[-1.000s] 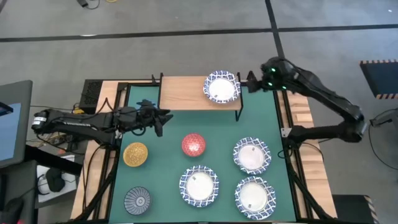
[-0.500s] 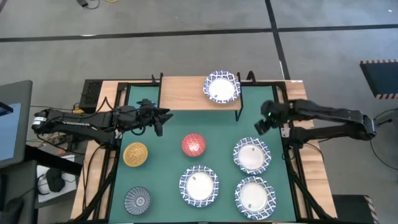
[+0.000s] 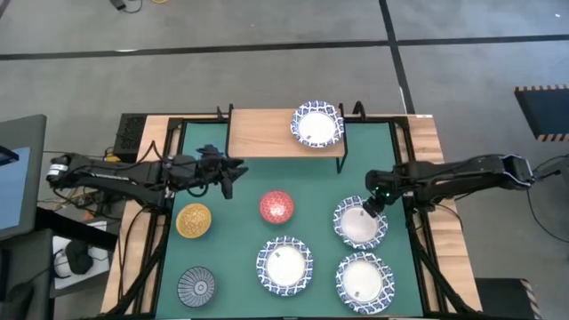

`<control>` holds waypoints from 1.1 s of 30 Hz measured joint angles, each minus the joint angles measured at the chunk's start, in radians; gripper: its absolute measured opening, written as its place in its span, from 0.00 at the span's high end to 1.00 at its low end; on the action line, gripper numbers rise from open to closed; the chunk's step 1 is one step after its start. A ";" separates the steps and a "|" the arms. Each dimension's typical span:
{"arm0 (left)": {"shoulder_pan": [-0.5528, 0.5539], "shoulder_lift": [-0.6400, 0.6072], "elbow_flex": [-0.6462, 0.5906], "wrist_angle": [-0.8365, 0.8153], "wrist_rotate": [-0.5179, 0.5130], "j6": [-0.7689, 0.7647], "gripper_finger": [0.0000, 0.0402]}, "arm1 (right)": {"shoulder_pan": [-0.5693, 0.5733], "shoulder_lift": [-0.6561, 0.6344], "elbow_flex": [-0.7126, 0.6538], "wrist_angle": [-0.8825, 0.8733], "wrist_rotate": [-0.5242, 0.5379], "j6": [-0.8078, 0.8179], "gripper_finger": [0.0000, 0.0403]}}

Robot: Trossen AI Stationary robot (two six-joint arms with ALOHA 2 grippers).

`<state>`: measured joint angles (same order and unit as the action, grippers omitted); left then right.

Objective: Place and stack bowls onto a shelf
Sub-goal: Stack the white patterned bowl on top with the other white patterned bowl on the shelf

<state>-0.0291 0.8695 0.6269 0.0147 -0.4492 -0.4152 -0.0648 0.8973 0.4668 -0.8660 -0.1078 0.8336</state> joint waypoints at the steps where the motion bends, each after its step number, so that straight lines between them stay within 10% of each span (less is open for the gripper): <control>1: -0.004 0.008 0.000 -0.001 -0.001 0.000 0.66 | 0.002 0.000 -0.009 -0.001 0.000 0.009 0.44; 12: -0.037 0.182 -0.001 0.099 0.036 -0.067 0.66 | 0.002 0.005 -0.003 0.050 -0.012 0.030 0.94; 33: 0.010 0.476 0.396 -0.065 0.025 0.109 0.52 | 0.025 0.031 0.353 0.146 0.152 -0.079 0.95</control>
<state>-0.0195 1.3455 1.0233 -0.0502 -0.4241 -0.3065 -0.0398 0.9281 0.8194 -0.7196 0.0446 0.7548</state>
